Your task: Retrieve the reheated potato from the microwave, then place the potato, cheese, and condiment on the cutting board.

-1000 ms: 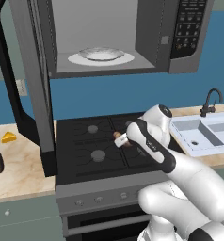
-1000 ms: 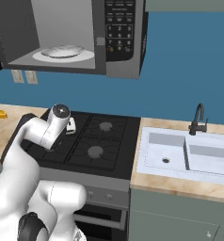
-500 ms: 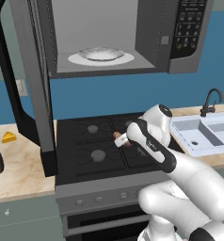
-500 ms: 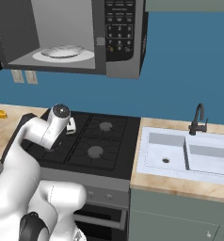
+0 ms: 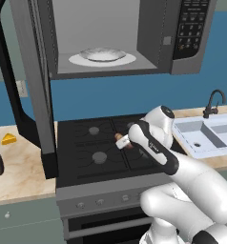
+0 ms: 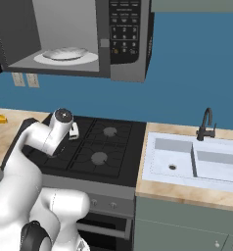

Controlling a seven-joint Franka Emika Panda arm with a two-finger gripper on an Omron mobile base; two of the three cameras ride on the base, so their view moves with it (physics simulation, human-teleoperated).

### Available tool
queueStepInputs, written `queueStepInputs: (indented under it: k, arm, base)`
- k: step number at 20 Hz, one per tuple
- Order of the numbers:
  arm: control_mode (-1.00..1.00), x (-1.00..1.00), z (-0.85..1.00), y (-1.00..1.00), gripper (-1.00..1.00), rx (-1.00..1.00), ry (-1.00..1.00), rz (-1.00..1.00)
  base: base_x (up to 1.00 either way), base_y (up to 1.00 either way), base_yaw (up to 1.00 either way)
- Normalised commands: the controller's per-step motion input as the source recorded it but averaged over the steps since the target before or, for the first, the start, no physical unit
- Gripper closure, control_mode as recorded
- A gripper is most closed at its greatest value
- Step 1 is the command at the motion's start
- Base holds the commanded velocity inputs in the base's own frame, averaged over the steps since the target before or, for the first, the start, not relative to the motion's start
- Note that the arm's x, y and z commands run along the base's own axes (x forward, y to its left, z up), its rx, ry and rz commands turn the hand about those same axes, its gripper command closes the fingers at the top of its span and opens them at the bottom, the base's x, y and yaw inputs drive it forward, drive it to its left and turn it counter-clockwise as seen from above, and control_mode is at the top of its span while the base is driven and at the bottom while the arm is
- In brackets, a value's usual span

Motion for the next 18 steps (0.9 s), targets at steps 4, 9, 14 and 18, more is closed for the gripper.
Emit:
queueStepInputs:
  k: [4, 9, 14, 18]
  arm:
    - [-1.0, 0.0, 0.0, 0.0, 1.0, 0.0, 0.0, 0.0]
    - [1.0, 0.0, 0.0, 0.0, 1.0, 0.0, 0.0, 0.0]
    - [1.0, 0.0, 0.0, 0.0, 1.0, 0.0, 0.0, 0.0]
    - [1.0, 0.0, 0.0, 0.0, 1.0, 0.0, 0.0, 0.0]
  base:
    - [0.0, 0.0, 0.0]
    - [0.0, 0.0, 0.0]
    - [0.0, 0.0, 0.0]
    - [0.0, 0.0, 0.0]
